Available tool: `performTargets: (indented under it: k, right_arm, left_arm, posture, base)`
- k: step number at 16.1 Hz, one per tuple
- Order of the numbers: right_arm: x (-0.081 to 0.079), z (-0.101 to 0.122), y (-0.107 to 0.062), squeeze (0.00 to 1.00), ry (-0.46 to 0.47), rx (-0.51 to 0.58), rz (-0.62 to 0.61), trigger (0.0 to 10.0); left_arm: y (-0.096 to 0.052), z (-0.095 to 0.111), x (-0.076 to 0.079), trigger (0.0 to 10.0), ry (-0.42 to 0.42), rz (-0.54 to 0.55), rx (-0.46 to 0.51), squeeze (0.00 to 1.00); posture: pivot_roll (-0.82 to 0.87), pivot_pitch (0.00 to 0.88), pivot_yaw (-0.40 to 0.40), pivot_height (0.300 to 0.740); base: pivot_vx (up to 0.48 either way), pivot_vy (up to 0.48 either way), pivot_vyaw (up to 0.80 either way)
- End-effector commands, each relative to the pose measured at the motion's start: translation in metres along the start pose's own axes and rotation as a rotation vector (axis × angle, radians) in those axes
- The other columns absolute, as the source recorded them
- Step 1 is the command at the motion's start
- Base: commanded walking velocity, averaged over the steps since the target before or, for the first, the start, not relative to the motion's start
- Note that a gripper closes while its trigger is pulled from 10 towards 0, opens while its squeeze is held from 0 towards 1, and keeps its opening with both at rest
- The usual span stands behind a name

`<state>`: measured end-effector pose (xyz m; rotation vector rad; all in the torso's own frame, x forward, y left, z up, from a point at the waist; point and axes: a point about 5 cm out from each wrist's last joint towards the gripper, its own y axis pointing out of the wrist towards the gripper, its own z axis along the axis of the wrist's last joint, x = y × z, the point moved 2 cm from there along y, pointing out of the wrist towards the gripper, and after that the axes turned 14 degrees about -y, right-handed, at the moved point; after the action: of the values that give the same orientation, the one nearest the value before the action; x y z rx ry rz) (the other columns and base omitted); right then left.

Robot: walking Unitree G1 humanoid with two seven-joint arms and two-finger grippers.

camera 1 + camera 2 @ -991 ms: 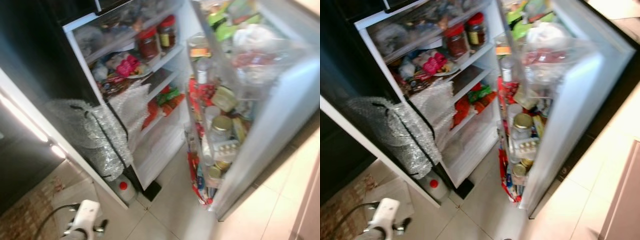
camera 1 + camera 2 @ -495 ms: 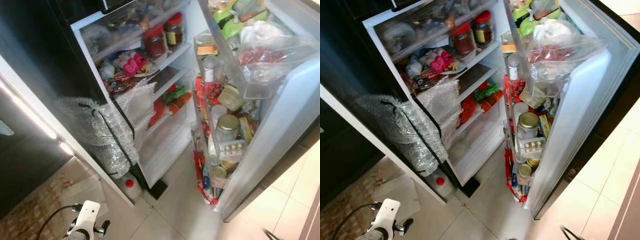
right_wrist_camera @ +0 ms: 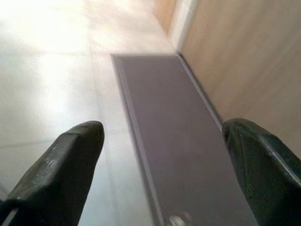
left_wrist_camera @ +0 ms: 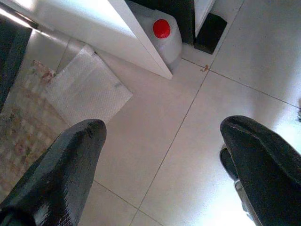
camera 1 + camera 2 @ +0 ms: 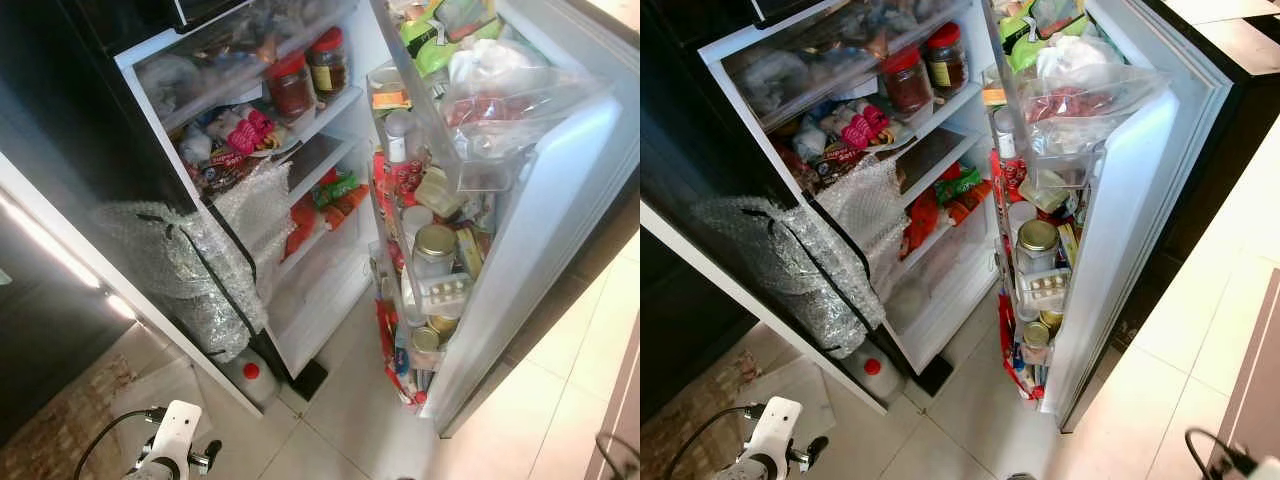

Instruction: Restocking fridge

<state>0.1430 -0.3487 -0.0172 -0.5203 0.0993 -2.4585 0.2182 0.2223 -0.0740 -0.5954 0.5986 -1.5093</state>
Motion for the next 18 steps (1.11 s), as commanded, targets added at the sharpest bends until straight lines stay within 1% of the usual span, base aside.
performTargets:
  k: [1, 2, 3, 5, 6, 7, 9, 11, 12, 15, 17, 18]
  right_arm:
    - [-0.019, 0.021, 0.001, 0.00, 0.009, 0.112, 0.125, 10.0]
    - [-0.024, 0.028, 0.002, 0.00, -0.001, 0.150, 0.170, 10.0]
    - [-0.024, 0.036, 0.004, 0.00, -0.019, 0.182, 0.186, 10.0]
    - [-0.023, 0.044, 0.007, 0.00, -0.026, 0.217, 0.204, 10.0]
    - [-0.022, 0.050, 0.008, 0.00, -0.024, 0.240, 0.205, 10.0]
    - [-0.018, 0.062, 0.012, 0.00, -0.018, 0.284, 0.201, 10.0]
    - [-0.019, 0.075, 0.012, 0.00, 0.001, 0.323, 0.222, 10.0]
    - [-0.029, 0.081, 0.010, 0.00, 0.015, 0.340, 0.284, 10.0]
    - [-0.041, 0.083, 0.007, 0.00, 0.038, 0.340, 0.355, 10.0]
    - [-0.064, 0.089, -0.003, 0.00, 0.056, 0.347, 0.519, 10.0]
    - [-0.068, 0.091, -0.005, 0.00, 0.067, 0.346, 0.543, 10.0]
    - [-0.073, 0.093, -0.008, 0.00, 0.075, 0.350, 0.571, 10.0]
  left_arm:
    - [-0.003, -0.007, -0.009, 10.0, 0.004, 0.027, -0.034, 0.00]
    - [-0.003, -0.007, -0.009, 10.0, 0.004, 0.029, -0.035, 0.00]
    - [-0.003, -0.007, -0.009, 10.0, 0.003, 0.031, -0.036, 0.00]
    - [-0.003, -0.007, -0.010, 10.0, 0.003, 0.033, -0.037, 0.00]
    - [-0.003, -0.008, -0.010, 10.0, 0.003, 0.033, -0.037, 0.00]
    - [-0.003, -0.008, -0.010, 10.0, 0.003, 0.032, -0.037, 0.00]
    - [-0.004, -0.008, -0.010, 10.0, 0.003, 0.029, -0.037, 0.00]
    - [-0.004, -0.008, -0.010, 10.0, 0.004, 0.027, -0.036, 0.00]
    - [-0.004, -0.008, -0.010, 10.0, 0.002, 0.027, -0.035, 0.00]
    - [-0.004, -0.008, -0.009, 10.0, 0.002, 0.028, -0.034, 0.00]
    - [-0.004, -0.009, -0.009, 10.0, 0.001, 0.029, -0.034, 0.00]
    - [-0.004, -0.009, -0.009, 10.0, 0.001, 0.028, -0.035, 0.00]
  posture:
    - [-0.24, 0.086, 0.166, 0.740]
    - [-0.23, 0.085, 0.165, 0.740]
    - [-0.23, 0.086, 0.165, 0.740]
    - [-0.23, 0.085, 0.166, 0.740]
    - [-0.23, 0.085, 0.166, 0.740]
    - [-0.23, 0.084, 0.167, 0.740]
    - [-0.24, 0.082, 0.168, 0.740]
    - [-0.24, 0.076, 0.166, 0.740]
    - [-0.24, 0.073, 0.164, 0.740]
    - [-0.24, 0.067, 0.160, 0.740]
    - [-0.24, 0.066, 0.159, 0.740]
    - [-0.24, 0.066, 0.159, 0.740]
  base:
    - [0.000, 0.000, 0.00]
    - [0.000, 0.000, 0.00]
    - [0.000, 0.000, 0.00]
    - [0.000, 0.000, 0.00]
    - [0.000, 0.000, 0.00]
    - [0.000, 0.000, 0.00]
    - [0.000, 0.000, 0.00]
    - [0.000, 0.000, 0.00]
    - [0.000, 0.000, 0.00]
    - [0.000, 0.000, 0.00]
    - [0.000, 0.000, 0.00]
    - [0.000, 0.000, 0.00]
